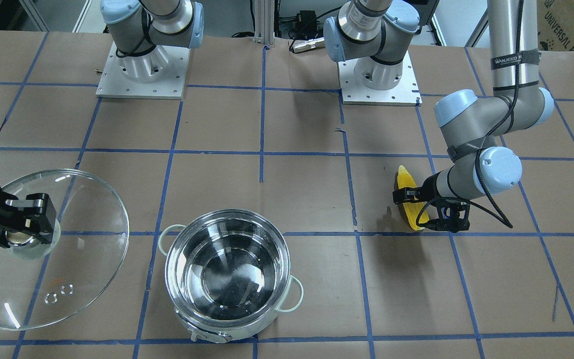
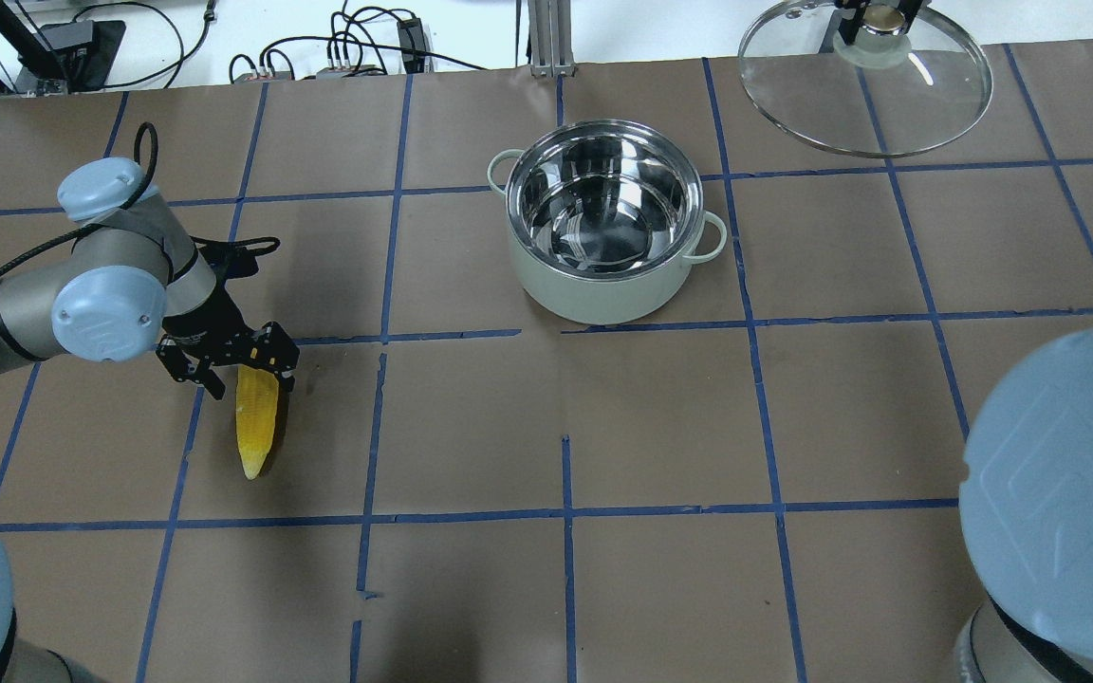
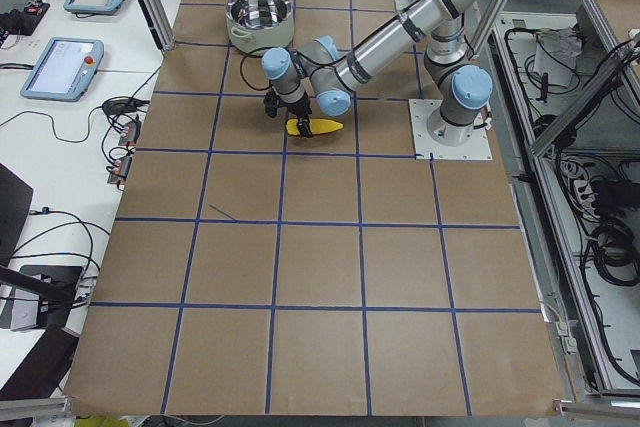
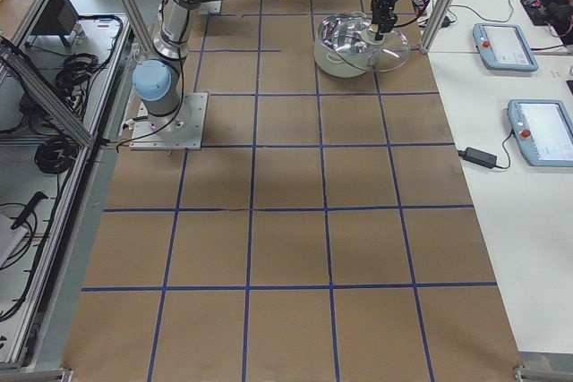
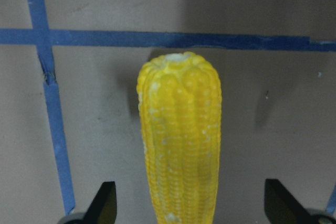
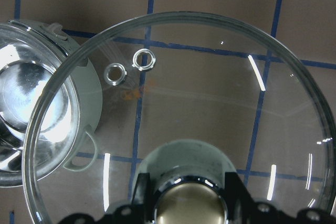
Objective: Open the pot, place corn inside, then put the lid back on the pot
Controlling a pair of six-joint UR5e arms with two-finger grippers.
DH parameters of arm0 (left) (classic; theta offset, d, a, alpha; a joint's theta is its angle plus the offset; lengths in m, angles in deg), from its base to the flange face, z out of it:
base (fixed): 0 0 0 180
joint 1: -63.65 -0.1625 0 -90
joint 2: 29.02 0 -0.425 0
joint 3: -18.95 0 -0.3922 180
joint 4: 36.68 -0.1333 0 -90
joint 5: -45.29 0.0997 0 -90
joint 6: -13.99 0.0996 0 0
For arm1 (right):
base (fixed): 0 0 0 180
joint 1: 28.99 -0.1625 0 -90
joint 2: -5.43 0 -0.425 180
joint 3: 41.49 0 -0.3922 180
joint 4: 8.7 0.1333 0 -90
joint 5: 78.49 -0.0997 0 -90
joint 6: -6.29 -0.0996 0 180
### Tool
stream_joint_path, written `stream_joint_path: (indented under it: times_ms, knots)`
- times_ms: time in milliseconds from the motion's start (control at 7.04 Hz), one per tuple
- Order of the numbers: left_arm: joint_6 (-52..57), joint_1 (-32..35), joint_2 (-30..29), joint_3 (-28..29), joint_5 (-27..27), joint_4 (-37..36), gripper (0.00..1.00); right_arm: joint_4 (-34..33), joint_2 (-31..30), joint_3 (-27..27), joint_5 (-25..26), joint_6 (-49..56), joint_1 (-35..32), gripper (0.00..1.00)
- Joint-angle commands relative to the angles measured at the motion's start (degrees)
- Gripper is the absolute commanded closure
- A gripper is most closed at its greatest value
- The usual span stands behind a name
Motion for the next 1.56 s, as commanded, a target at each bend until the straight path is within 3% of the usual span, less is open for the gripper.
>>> stream_joint_path:
  times_ms: [0, 142, 284, 568, 852, 1136, 1420]
  knots:
    - [0.7, 0.1, -0.1, -0.1, 0.0, -0.9, 0.55, -0.2, 0.5, 0.1, 0.0, -0.1, 0.1, 0.93]
    - [0.7, 0.4, 0.0, -0.2, 0.0, -0.9, 0.82, -0.2, 0.5, 0.1, 0.0, -0.1, 0.1, 0.93]
    - [0.7, 0.7, 0.7, 0.6, 0.0, -0.9, 0.93, -0.2, 0.5, 0.1, 0.0, -0.2, 0.2, 0.93]
    - [0.0, 2.8, 3.0, 3.8, -0.4, 0.8, 0.93, -0.3, 1.2, 0.6, -0.3, -0.4, 0.0, 0.93]
    - [-8.2, 10.8, 4.1, 8.9, -3.2, 2.6, 0.93, -0.1, 1.3, 1.5, -0.4, -0.4, 0.1, 0.93]
    - [-20.6, 18.3, 1.5, 19.4, -11.0, 5.4, 0.93, 0.0, 1.3, 2.3, -0.3, -0.3, 0.4, 0.93]
    - [-28.3, 26.6, -4.4, 34.6, -12.9, 10.6, 0.92, 0.1, 1.7, 3.1, -0.4, -0.2, 1.0, 0.93]
